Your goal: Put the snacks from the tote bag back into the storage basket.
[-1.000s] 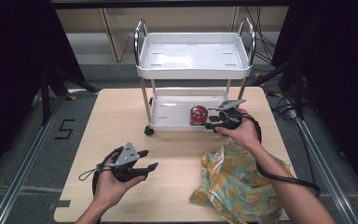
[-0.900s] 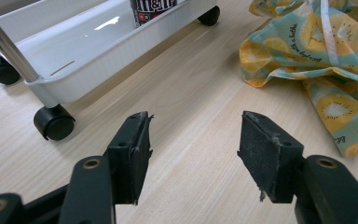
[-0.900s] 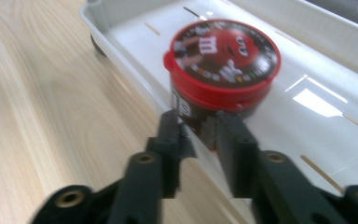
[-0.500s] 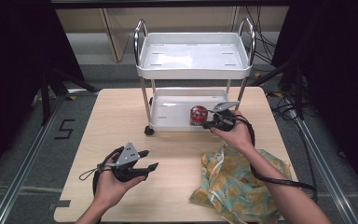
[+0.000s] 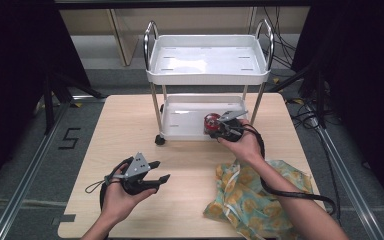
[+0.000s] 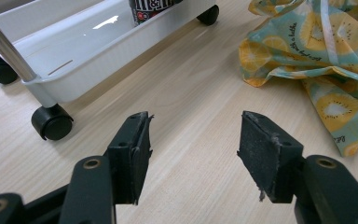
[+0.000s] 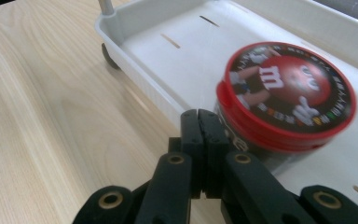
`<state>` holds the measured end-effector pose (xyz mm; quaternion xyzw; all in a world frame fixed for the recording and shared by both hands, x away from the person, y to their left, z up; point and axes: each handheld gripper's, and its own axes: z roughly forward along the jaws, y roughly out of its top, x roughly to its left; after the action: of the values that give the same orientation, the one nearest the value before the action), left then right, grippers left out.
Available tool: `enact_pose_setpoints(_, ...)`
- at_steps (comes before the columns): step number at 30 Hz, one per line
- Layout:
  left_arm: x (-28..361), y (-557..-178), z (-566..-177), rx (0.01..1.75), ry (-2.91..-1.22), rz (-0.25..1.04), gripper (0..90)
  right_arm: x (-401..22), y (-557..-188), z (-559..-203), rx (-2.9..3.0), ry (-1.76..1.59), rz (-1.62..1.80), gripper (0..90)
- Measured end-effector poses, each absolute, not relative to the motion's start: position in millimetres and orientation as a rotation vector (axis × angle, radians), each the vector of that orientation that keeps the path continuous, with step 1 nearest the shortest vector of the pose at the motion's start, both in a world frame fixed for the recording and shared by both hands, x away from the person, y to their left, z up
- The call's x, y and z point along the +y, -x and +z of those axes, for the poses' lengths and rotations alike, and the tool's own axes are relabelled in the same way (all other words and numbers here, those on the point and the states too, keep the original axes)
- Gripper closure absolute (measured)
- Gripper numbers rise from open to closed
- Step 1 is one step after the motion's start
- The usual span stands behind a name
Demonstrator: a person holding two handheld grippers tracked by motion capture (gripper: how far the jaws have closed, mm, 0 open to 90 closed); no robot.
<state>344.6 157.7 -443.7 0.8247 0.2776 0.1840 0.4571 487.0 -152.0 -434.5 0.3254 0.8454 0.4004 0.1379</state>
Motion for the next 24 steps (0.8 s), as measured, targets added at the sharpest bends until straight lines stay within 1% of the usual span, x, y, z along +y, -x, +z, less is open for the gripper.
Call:
enact_pose_setpoints(8,158,-345,-444,0.684,-2.032,0.455,42.7,-138,-485,-433,2.407,-0.942,1.187,90.0)
enact_pose_setpoints(22,158,-345,-444,0.682,-2.033,0.453,42.8,-129,-487,-432,2.354,-1.009,1.202,90.0)
enact_pose_setpoints(24,158,-345,-444,0.683,-2.033,0.455,42.8,-127,-489,-432,2.342,-0.993,1.162,90.0)
